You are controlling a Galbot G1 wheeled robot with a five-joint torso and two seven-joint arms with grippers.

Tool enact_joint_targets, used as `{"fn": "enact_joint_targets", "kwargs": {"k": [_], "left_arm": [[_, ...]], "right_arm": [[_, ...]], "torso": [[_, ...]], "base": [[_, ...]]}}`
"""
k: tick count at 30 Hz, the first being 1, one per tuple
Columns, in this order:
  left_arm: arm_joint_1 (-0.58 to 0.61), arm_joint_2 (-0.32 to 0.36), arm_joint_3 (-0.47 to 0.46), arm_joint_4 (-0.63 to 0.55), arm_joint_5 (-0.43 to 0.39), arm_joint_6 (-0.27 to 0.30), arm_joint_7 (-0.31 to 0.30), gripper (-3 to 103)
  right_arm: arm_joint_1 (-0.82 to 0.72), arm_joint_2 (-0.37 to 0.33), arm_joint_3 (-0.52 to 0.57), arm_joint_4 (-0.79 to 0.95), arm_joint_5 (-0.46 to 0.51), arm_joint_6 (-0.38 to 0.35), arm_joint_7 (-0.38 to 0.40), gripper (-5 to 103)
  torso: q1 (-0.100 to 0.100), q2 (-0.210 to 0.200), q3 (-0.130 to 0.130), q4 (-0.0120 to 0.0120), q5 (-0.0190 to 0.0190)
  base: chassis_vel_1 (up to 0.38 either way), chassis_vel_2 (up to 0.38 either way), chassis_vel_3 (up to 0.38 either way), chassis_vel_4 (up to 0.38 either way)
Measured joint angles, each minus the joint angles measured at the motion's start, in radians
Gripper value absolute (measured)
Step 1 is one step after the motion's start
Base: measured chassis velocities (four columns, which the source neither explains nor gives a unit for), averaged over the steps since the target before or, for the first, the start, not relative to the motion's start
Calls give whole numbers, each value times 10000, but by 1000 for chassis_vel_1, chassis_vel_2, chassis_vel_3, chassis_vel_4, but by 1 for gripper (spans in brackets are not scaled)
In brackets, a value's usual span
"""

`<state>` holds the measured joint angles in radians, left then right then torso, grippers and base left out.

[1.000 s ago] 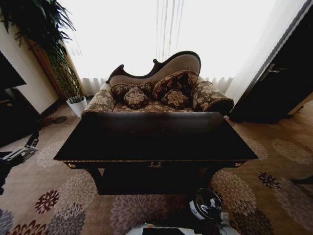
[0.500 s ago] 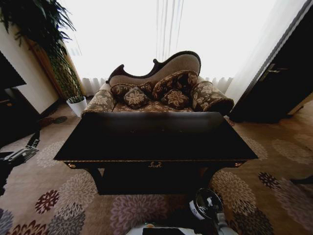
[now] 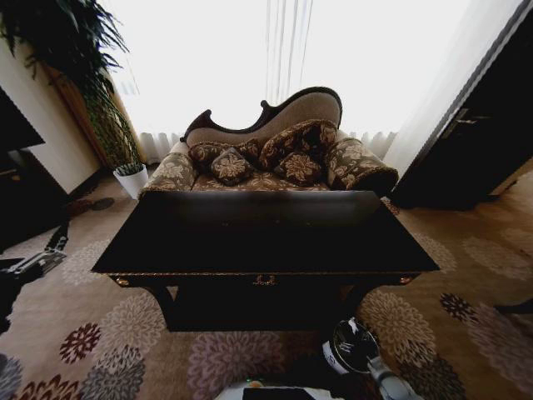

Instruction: Move to the front of the table and place the trash on the table into the trash bin.

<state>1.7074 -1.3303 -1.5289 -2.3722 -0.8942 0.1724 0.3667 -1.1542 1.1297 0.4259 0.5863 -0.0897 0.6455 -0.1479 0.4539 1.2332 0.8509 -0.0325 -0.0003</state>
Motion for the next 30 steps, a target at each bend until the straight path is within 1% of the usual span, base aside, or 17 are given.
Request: {"fn": "enact_joint_targets", "kwargs": {"k": [4, 5, 7, 8, 9, 10, 12, 15, 16, 18, 19, 22, 23, 25, 26, 28, 30], "left_arm": [[0, 0, 6, -8, 4, 1, 0, 100], [0, -1, 8, -15, 5, 3, 0, 100], [6, -2, 11, -27, 5, 7, 0, 100], [6, -2, 11, -27, 5, 7, 0, 100], [9, -1, 10, -27, 6, 8, -1, 100], [9, 0, 12, -27, 6, 9, 0, 100], [4, 2, 21, -25, 10, 12, 3, 100], [-3, -8, 58, -33, 15, 13, 1, 100], [-5, -16, 71, -39, 18, 16, 1, 100], [-6, -23, 78, -48, 22, 18, 1, 100], [-7, -23, 78, -52, 23, 18, 1, 100], [-10, -14, 80, -50, 22, 19, 2, 100], [-35, 26, 93, -33, 23, 19, 2, 100], [-55, 82, 124, 0, 23, 19, 2, 100], [-74, 113, 142, 28, 22, 19, 2, 100], [-78, 126, 147, 50, 23, 19, 1, 100], [-88, 151, 154, 63, 23, 19, 3, 100]], "right_arm": [[-122, 90, -4, 67, -390, -331, 689, 100], [-229, 153, -42, 244, -193, -782, 1122, 100], [-765, 261, -299, 1081, 1134, -2373, 1660, 100], [-765, 261, -299, 1081, 1134, -2373, 1660, 100], [-1115, 304, -423, 1571, 1990, -3246, 1755, 100], [-1262, 330, -477, 1784, 2531, -3607, 1765, 100], [-1144, 351, -468, 1573, 2762, -3382, 1766, 100], [-667, 309, -369, 835, 2424, -2156, 1605, 100], [-649, 298, -378, 925, 2560, -2233, 1599, 100], [-779, 346, -441, 1253, 2908, -2602, 1650, 100], [-928, 358, -533, 1543, 3217, -2814, 1666, 100], [-987, 393, -532, 1759, 3195, -3088, 1912, 100], [-1059, 394, -554, 1916, 3260, -3260, 2121, 100], [-1297, 465, -581, 2346, 3685, -4446, 3118, 100], [-1396, 462, -593, 2424, 3958, -4582, 3198, 100], [-1416, 465, -560, 2363, 3917, -4548, 3192, 100], [-1396, 455, -496, 2121, 3694, -3871, 2562, 100]], "torso": [[0, 0, 0, 1, -1], [0, 1, 0, 1, -5], [0, 0, -1, 5, 2], [0, 0, -1, 5, 2], [0, 0, -1, -2, 6], [0, 0, 0, -13, 3], [-2, 2, -2, -4, -1], [-3, 3, -2, 4, -4], [-2, 3, -2, 12, -12], [0, 2, -1, 4, -4], [2, 1, 1, 1, 18], [1, 1, 1, -2, -4], [0, 2, -1, 3, -7], [-1, 2, 0, 2, 6], [-1, 2, -1, 0, 1], [-1, 2, 0, -2, -3], [0, 1, 0, 0, 0]], "base": [[0, 0, 0, 0], [0, 0, 0, 0], [0, 0, 0, 0], [0, 0, 0, 0], [0, 0, 0, 0], [0, 0, 0, 0], [0, 0, 0, 0], [0, 0, 0, 0], [0, 0, 0, 0], [0, 0, 0, 0], [0, 0, 0, 0], [0, 0, 0, 0], [0, 0, 0, 0], [0, 0, 0, 0], [0, 0, 0, 0], [0, 0, 0, 0], [0, 0, 0, 0]]}}
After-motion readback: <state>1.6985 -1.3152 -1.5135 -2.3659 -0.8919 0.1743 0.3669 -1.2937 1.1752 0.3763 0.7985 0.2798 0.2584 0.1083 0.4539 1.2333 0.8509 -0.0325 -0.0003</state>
